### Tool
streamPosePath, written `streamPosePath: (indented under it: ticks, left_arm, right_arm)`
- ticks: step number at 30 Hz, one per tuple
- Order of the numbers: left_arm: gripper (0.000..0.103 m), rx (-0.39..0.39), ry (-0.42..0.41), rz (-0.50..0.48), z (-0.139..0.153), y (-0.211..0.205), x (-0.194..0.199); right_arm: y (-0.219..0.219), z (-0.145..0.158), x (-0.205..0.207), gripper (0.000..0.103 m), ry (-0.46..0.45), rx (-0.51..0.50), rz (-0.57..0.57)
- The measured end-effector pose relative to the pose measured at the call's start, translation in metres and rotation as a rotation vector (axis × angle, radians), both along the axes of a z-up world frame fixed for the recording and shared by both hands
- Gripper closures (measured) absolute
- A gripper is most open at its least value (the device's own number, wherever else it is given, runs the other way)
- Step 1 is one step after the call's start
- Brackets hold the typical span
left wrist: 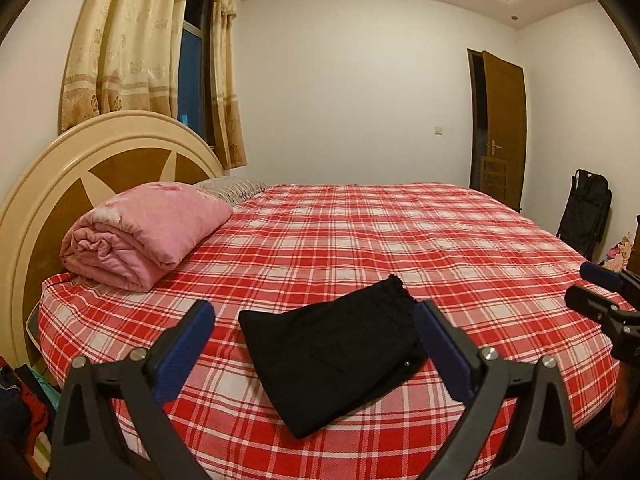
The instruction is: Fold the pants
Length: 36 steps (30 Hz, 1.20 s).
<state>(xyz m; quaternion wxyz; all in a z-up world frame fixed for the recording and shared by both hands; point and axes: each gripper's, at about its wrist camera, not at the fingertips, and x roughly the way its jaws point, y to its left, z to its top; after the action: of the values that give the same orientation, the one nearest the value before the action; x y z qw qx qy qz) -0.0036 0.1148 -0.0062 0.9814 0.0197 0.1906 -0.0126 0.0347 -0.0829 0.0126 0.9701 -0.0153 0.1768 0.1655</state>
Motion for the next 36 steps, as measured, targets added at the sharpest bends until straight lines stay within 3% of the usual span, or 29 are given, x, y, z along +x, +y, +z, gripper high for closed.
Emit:
streamPosePath:
  ticks: [36]
  left_arm:
    - [0.000,0.047,0.015,0.009,0.003,-0.011,0.002]
  right_arm:
    - [0.001,0.006,-0.008,0.029,-0.051,-0.013,-0.006]
